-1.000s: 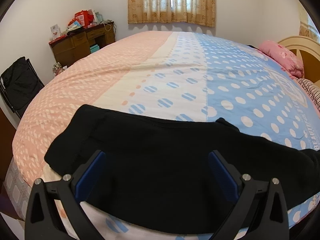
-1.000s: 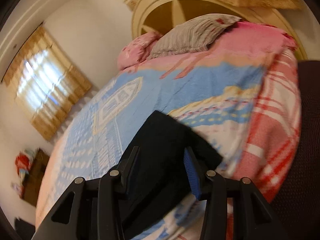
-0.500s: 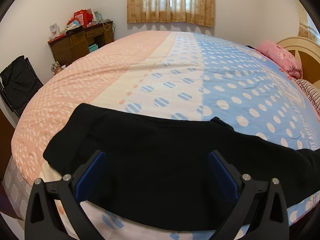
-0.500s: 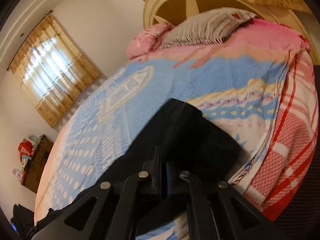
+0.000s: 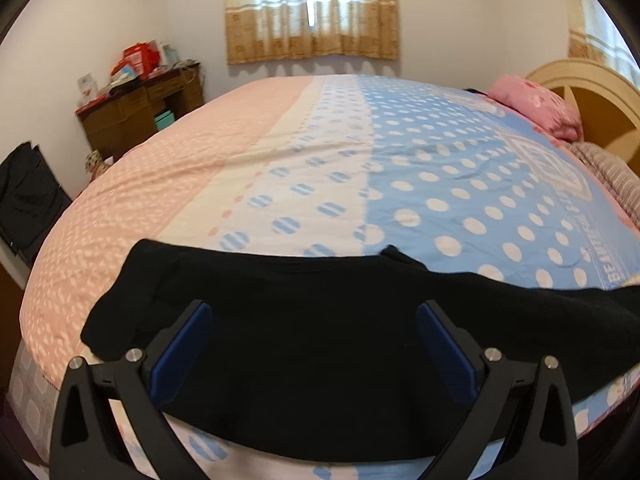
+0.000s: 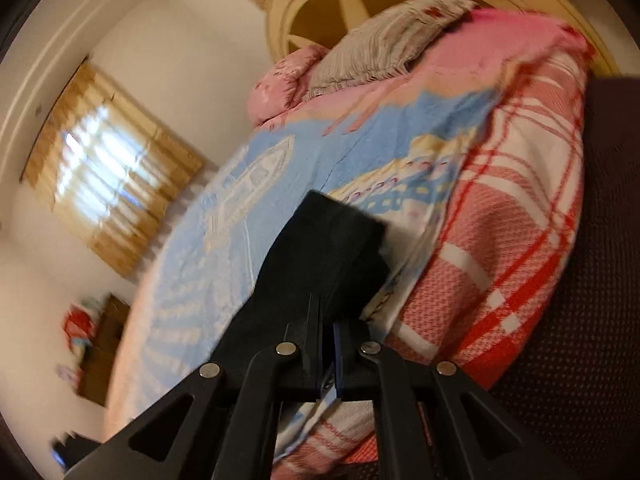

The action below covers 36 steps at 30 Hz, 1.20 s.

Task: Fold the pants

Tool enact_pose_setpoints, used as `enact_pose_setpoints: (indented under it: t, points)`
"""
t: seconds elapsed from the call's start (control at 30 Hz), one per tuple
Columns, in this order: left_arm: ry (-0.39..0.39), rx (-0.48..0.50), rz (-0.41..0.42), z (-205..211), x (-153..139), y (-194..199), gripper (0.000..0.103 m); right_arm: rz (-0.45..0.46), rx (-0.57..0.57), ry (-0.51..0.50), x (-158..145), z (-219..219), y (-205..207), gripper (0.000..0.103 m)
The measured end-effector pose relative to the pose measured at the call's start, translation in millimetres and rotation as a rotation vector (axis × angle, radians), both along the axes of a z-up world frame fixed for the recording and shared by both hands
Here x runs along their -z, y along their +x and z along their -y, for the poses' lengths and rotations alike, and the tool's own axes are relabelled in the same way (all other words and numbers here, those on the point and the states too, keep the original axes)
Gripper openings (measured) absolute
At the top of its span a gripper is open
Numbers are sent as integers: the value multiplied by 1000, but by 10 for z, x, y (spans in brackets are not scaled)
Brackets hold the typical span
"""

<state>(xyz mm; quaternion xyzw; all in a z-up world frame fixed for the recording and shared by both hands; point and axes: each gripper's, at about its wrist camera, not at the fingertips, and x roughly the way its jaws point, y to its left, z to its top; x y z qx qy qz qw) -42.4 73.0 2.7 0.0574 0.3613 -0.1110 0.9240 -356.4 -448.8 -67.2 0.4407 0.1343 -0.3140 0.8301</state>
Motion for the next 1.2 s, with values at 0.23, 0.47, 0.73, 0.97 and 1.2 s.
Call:
enact_pose_setpoints:
  t: [0.23, 0.47, 0.73, 0.97, 1.2]
  points:
    - [4, 110, -17, 239, 53, -131, 103, -170, 106, -360, -654, -288, 93, 13]
    - [64, 234, -40, 679, 245, -308, 103, -355, -681, -442, -353, -946, 1661, 13]
    - [85, 236, -81, 815, 465, -440, 103, -546, -1086, -561, 78, -1457, 2607, 13]
    - [60, 213, -157, 782, 639, -400, 103, -566, -1224, -535, 103, -1456, 2692, 13]
    - [69, 218, -153, 799, 649, -410, 103, -603, -1331, -583, 138, -1586, 2698, 25]
